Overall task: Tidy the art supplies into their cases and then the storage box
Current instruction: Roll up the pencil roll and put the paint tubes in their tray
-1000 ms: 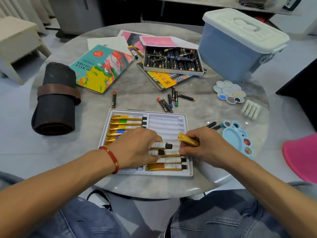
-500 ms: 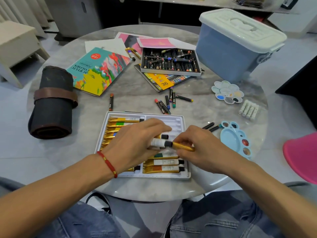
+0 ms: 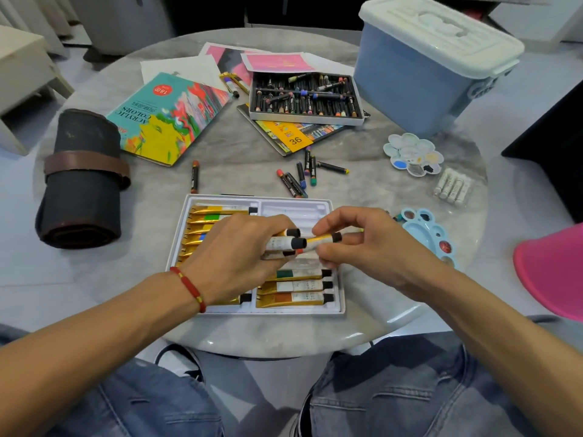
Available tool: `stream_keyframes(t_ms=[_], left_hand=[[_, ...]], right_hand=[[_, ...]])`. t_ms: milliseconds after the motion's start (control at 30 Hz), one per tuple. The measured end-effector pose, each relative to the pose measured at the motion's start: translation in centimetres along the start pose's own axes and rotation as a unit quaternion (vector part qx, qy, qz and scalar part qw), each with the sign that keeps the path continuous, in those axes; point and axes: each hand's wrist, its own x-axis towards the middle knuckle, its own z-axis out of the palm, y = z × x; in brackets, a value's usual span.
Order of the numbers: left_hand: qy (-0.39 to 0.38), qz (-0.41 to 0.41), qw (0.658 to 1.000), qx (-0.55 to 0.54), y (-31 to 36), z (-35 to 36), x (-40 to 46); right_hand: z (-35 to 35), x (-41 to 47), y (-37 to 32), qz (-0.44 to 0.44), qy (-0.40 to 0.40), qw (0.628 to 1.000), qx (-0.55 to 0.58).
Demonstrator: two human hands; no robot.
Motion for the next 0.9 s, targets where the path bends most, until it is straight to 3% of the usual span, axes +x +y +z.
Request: stream_keyframes(t_ms=[100, 267, 433, 633, 900], left_hand=[[-0.062, -0.012, 0.998, 0.004, -0.7, 0.4, -0.1], [-0.102, 0.012, 0.995, 0.000, -0.6, 0.4, 0.0], [-0.128, 0.011, 0.991, 0.032, -0.6, 0.5, 0.2], [-0.147, -0.002, 0.988, 0.046, -0.4, 0.4, 0.4], [-0.132, -0.082, 0.987, 0.029, 0.6, 0.6, 0.9]], right_hand=[[-0.1, 0.1, 0.6, -0.035, 0.034, 0.989, -0.139], [0.2, 0.5, 1.6, -0.056, 0.030, 0.982, -0.176], [0.9, 0.8, 2.0, -0.095, 0.047, 0.949, -0.295], [0.3, 1.0, 1.8, -0.096, 0.027, 0.950, -0.297], [0.5, 1.6, 0.7, -0.053, 0.020, 0.932, -0.358]])
